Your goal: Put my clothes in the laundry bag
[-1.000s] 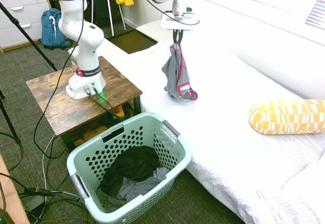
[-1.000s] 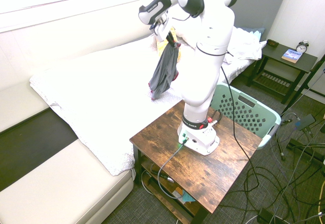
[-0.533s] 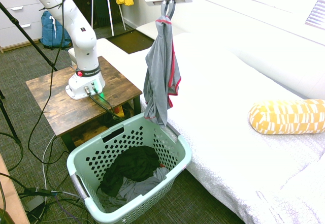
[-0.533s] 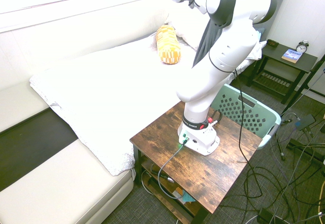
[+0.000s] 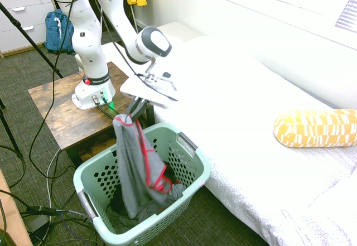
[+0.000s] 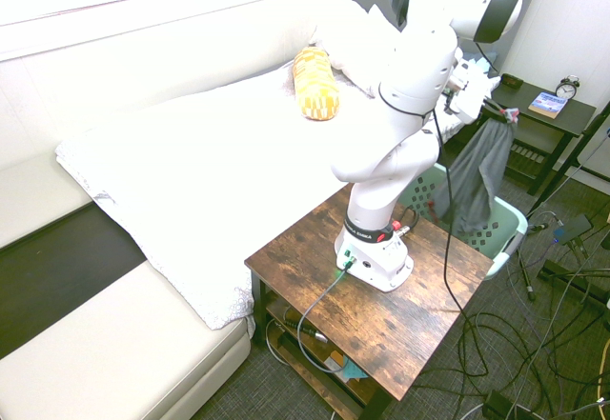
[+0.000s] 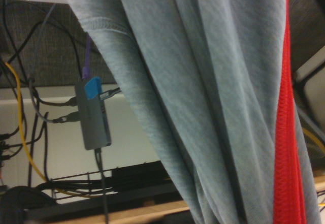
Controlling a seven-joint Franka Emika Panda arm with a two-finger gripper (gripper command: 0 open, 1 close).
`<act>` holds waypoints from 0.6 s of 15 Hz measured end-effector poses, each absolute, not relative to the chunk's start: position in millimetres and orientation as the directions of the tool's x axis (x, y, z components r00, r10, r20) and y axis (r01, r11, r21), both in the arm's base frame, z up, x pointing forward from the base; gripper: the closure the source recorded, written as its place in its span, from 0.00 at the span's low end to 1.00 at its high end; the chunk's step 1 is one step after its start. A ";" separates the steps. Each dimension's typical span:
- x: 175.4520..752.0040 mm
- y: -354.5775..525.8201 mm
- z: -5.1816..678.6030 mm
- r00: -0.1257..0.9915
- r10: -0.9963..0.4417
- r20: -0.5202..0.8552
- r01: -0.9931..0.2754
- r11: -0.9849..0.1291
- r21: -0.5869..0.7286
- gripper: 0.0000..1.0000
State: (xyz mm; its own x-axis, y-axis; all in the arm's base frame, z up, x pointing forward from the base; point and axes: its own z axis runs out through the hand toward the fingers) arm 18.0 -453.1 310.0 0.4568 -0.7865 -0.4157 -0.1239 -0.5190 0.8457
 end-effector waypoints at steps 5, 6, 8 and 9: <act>22.1 -444.2 204.6 0.465 -0.829 -0.311 -0.169 -0.428 0.888 0.00; 20.7 -442.8 185.6 0.463 -0.834 -0.300 -0.176 -0.418 0.891 0.00; 20.5 -438.6 152.1 0.466 -0.834 -0.295 -0.192 -0.421 0.887 0.00; 22.1 -437.0 139.9 0.469 -0.834 -0.291 -0.209 -0.424 0.881 0.00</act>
State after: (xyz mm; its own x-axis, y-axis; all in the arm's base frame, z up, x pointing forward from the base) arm 22.1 -437.0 139.9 0.4688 -0.8341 -0.2906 -0.2089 -0.4244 0.8811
